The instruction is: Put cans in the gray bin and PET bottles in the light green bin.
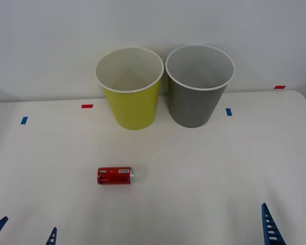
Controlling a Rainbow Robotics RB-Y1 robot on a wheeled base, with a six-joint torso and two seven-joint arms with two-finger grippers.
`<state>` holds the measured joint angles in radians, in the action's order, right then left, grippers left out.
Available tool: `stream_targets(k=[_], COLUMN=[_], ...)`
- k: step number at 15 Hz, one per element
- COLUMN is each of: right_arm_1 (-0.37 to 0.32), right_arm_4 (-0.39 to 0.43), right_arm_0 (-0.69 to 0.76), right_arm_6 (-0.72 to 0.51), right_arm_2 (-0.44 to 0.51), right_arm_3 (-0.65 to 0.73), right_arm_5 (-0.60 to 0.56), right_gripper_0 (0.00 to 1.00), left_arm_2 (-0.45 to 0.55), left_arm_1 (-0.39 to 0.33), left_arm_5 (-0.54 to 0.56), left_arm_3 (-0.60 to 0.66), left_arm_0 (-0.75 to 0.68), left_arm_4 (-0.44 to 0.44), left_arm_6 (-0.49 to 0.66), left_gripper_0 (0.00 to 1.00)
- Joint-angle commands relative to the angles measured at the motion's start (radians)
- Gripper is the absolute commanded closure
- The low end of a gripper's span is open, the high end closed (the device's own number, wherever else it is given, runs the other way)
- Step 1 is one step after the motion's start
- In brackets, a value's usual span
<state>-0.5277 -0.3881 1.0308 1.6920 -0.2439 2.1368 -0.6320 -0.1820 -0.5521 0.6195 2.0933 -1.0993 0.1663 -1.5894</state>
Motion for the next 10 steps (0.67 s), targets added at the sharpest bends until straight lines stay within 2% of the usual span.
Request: stream_targets(k=[1, 6, 10], right_arm_1=[0.000, 0.000, 0.000], right_arm_4=[0.000, 0.000, 0.000], right_arm_0=[0.000, 0.000, 0.000], right_arm_6=[0.000, 0.000, 0.000], right_arm_2=[0.000, 0.000, 0.000], right_arm_3=[0.000, 0.000, 0.000], right_arm_5=[0.000, 0.000, 0.000], right_gripper_0=[0.00, 0.00, 0.00], left_arm_2=[-0.048, -0.079, -0.079], left_arm_1=[-0.131, -0.232, -0.316], left_arm_5=[-0.061, -0.124, -0.159], left_arm_3=[0.001, 0.001, 0.024], left_arm_0=[0.091, 0.194, 0.234], left_arm_4=[-0.004, -0.004, 0.076], left_arm_6=[-0.001, 0.002, 0.005], left_gripper_0=[0.00, 0.00, 0.00])
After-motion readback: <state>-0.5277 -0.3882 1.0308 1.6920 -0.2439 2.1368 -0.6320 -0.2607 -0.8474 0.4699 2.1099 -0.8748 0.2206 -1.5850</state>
